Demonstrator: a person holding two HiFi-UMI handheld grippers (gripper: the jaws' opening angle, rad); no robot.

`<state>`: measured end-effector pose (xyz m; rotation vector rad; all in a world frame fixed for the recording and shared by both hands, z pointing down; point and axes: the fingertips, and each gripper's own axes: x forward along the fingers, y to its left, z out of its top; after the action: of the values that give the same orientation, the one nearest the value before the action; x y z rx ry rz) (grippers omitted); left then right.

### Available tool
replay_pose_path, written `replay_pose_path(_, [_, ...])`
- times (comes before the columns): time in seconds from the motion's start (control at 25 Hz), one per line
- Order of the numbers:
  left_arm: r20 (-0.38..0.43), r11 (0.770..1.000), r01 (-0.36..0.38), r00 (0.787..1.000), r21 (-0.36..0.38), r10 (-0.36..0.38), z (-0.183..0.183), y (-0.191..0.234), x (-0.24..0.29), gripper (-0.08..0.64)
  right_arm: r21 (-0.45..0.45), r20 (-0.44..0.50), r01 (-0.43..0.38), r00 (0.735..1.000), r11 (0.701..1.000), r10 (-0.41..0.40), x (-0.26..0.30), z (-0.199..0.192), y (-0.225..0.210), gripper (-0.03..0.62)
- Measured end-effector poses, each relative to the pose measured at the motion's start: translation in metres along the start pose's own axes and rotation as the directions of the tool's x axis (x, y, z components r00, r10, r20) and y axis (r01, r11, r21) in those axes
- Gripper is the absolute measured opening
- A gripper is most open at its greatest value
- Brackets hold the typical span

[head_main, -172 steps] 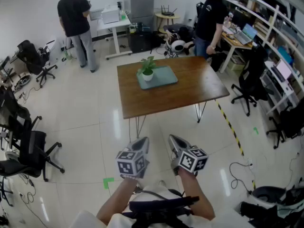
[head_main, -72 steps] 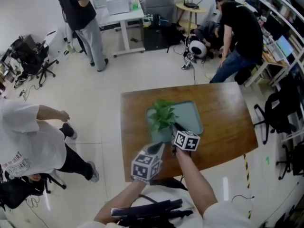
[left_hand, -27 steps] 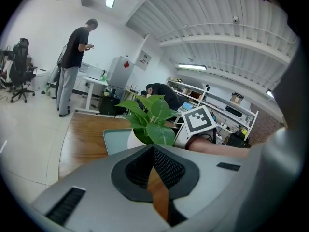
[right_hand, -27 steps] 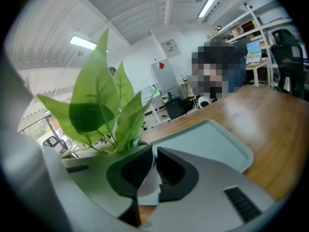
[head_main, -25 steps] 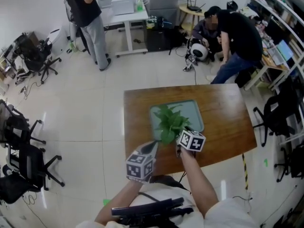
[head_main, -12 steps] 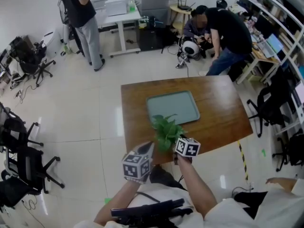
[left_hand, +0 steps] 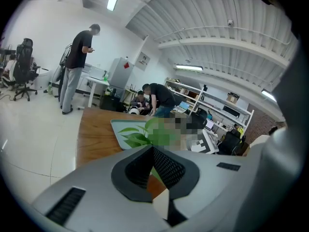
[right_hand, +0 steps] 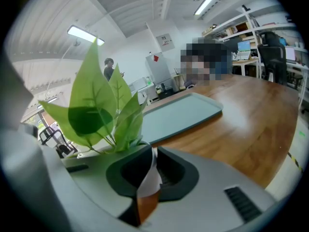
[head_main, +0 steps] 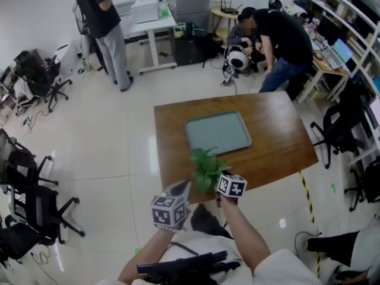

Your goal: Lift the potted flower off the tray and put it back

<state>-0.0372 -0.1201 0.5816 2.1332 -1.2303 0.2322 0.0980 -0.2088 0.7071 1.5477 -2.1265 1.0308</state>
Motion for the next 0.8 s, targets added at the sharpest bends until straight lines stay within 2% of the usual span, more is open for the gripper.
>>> replay_pose_path(0.32, [-0.004,1.000,-0.005,1.000,0.003,0.005,0.000,0.003,-0.001,-0.005,0.009,0.003,0.018,1.000,1.000,-0.018,0.004,-0.003,-0.004,0.062])
replay_pose_path(0.44, [-0.006,1.000,0.002,1.000,0.008,-0.002,0.000,0.001,0.001,-0.005,0.025,0.016,0.027,0.999,0.999,-0.028,0.002,-0.001,-0.008,0.106])
replay_pose_path(0.8, [0.008,1.000,0.018,1.000,0.013,-0.018,0.004,-0.004,0.004,-0.005,0.124,0.153,0.045,0.986,0.991,-0.064,-0.057,0.022,-0.034,0.123])
